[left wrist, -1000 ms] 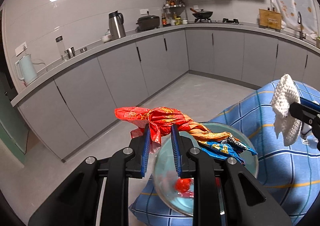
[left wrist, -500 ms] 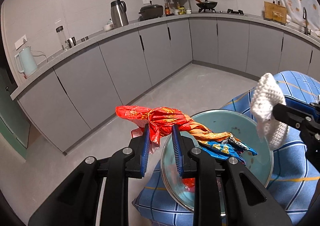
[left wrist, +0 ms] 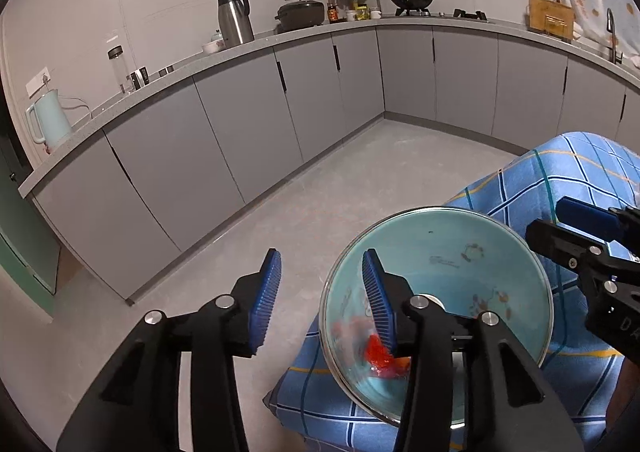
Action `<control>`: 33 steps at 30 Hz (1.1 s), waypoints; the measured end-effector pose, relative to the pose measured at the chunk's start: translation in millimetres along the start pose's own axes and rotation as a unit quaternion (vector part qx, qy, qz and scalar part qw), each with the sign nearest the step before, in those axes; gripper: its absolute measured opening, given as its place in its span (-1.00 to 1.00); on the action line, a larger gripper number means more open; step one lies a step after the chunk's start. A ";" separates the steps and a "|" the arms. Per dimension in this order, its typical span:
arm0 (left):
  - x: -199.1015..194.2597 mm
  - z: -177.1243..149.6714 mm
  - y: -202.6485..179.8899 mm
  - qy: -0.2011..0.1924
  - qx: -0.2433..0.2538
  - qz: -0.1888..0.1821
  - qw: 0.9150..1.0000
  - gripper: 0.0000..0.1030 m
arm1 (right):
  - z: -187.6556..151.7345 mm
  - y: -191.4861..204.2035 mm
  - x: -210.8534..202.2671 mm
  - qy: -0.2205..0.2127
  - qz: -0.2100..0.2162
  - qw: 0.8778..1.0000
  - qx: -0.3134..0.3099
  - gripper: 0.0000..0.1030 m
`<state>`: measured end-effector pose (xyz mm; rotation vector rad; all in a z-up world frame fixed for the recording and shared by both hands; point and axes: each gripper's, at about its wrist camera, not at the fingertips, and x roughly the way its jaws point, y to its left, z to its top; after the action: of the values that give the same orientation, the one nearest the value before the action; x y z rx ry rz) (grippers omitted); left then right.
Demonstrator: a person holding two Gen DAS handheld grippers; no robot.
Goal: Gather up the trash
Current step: 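Move both open tools back to the remaining trash on the table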
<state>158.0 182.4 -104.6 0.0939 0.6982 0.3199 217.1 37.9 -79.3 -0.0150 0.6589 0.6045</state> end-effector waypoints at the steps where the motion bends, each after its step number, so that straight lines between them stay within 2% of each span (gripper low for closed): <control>1: -0.8 0.0 0.6 -0.002 -0.001 0.003 1.000 -0.05 | -0.4 -1.3 -2.6 -0.001 -0.002 1.000 0.000 -0.10; 6: -4.6 -1.4 -0.1 -0.005 -0.004 0.006 1.000 0.08 | -3.9 -8.3 -14.6 -0.008 -0.012 1.000 0.005 -0.05; 7: -5.9 -1.7 -0.7 -0.006 -0.004 0.007 1.000 0.20 | -5.1 -9.4 -16.8 -0.009 -0.015 1.000 0.006 -0.05; 9: -8.9 -2.3 -1.8 -0.010 -0.005 0.008 1.000 0.32 | -7.7 -11.5 -21.2 -0.011 -0.022 1.000 0.007 -0.05; 12: -12.1 -2.7 -3.1 -0.010 -0.008 0.006 1.000 0.38 | -12.3 -14.7 -27.0 -0.011 -0.029 0.999 0.009 -0.05; 16: -20.7 -0.1 -9.3 -0.019 -0.014 -0.002 1.000 0.58 | -19.1 -21.9 -40.0 -0.019 -0.041 0.999 0.015 0.04; 33: -51.5 12.3 -107.7 -0.045 0.051 -0.066 0.996 0.71 | -41.4 -92.1 -108.9 -0.056 -0.116 0.989 0.070 0.10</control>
<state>156.7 64.1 -84.0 0.1565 0.6283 0.1524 174.3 -103.6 -65.3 0.0719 0.5790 0.3316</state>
